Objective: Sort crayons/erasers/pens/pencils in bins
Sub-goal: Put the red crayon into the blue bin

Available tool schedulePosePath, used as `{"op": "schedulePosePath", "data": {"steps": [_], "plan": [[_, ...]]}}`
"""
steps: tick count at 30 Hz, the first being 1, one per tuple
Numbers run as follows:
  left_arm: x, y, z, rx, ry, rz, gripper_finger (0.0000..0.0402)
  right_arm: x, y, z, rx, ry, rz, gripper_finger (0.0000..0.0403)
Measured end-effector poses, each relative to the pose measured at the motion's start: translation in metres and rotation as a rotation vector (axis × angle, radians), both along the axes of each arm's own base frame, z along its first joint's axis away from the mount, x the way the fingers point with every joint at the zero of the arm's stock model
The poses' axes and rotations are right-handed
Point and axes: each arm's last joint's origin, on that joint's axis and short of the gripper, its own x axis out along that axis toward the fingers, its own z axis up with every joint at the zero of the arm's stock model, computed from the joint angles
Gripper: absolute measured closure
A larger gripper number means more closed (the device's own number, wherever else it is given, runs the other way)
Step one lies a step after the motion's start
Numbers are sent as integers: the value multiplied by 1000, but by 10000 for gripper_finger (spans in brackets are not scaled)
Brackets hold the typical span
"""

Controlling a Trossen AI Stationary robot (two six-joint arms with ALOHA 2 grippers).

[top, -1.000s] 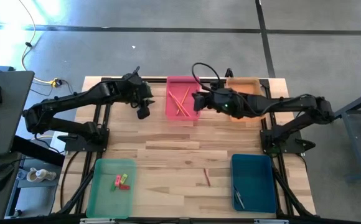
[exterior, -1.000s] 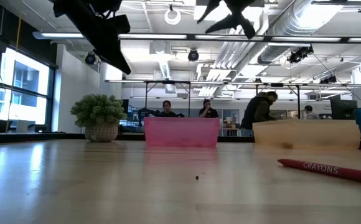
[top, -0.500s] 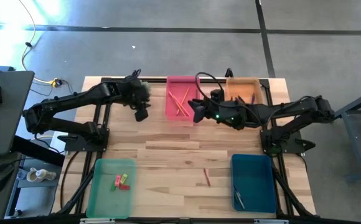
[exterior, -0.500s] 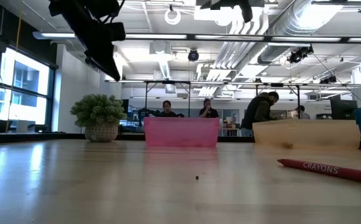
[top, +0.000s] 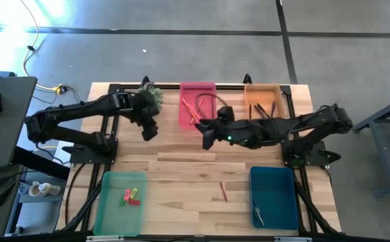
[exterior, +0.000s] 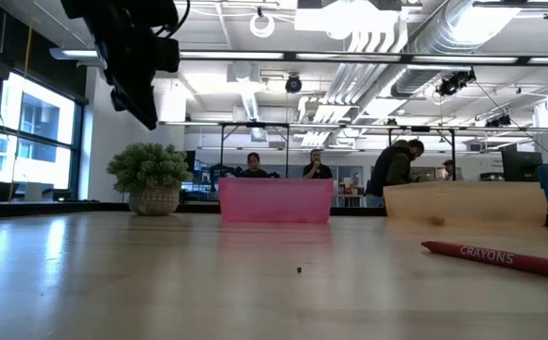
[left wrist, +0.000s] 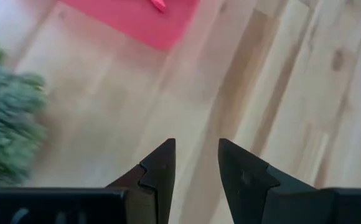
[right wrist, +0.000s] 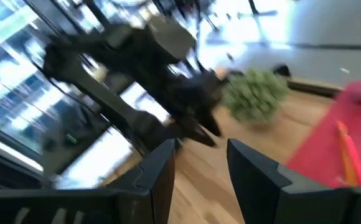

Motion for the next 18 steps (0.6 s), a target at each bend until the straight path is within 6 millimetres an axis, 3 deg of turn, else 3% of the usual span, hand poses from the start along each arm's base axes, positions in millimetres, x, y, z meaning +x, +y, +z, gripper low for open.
{"op": "schedulePosePath", "data": {"steps": [7,14,18], "plan": [[2,-21,-3,-58,67,-41,291,21,21,-3,59,215,4,265],[-5,-32,-7,2,221,-32,291,39,43,-20,134,401,14,265],[-11,-37,-7,2,288,-12,291,49,52,-39,195,529,12,265]]}}
